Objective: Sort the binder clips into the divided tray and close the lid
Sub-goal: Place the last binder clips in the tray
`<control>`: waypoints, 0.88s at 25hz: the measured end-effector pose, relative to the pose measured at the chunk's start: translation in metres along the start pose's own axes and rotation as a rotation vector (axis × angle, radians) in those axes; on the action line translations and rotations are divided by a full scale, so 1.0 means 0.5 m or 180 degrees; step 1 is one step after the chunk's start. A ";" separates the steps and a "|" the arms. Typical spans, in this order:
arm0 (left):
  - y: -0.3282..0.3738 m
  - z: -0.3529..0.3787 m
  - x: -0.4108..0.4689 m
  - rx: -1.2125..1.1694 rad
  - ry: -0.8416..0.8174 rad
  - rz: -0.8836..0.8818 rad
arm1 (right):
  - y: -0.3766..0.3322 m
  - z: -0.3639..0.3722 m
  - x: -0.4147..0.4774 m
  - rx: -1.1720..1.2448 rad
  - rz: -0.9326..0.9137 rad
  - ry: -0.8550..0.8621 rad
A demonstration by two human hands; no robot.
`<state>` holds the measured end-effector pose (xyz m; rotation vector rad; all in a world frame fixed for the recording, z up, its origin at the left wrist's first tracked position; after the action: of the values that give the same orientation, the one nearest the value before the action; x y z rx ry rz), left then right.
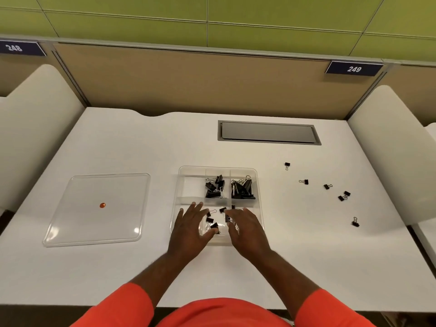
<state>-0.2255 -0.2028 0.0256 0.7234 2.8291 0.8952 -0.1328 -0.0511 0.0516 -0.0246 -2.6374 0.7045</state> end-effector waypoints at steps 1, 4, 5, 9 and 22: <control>-0.006 -0.003 0.001 0.0003 -0.0030 -0.0029 | -0.005 0.009 0.008 0.0026 -0.0013 -0.0050; -0.016 -0.003 0.005 0.0040 -0.0128 -0.0096 | -0.009 0.031 0.024 0.0074 -0.0011 -0.0265; -0.015 -0.004 0.007 0.0061 -0.0157 -0.0103 | -0.009 0.037 0.026 0.0049 0.0001 -0.0385; 0.004 -0.001 0.019 0.0171 -0.0261 -0.0012 | 0.005 0.038 0.017 -0.0228 0.0085 -0.0764; 0.228 0.152 0.056 0.0414 -0.0602 0.0444 | 0.216 -0.134 -0.110 -0.0599 0.0713 -0.0845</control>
<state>-0.1864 -0.0687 0.0286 0.9762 2.7143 0.6255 -0.0654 0.0684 0.0316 -0.3040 -2.9809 0.5590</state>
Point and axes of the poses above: each hand's wrist, its own x-axis towards the middle knuckle, its own z-axis out of the palm, y = z × x, the point moved 9 cm from there along x, towards the middle knuckle, and after that the axes turned 11 degrees about -z, right-handed, at the moved point
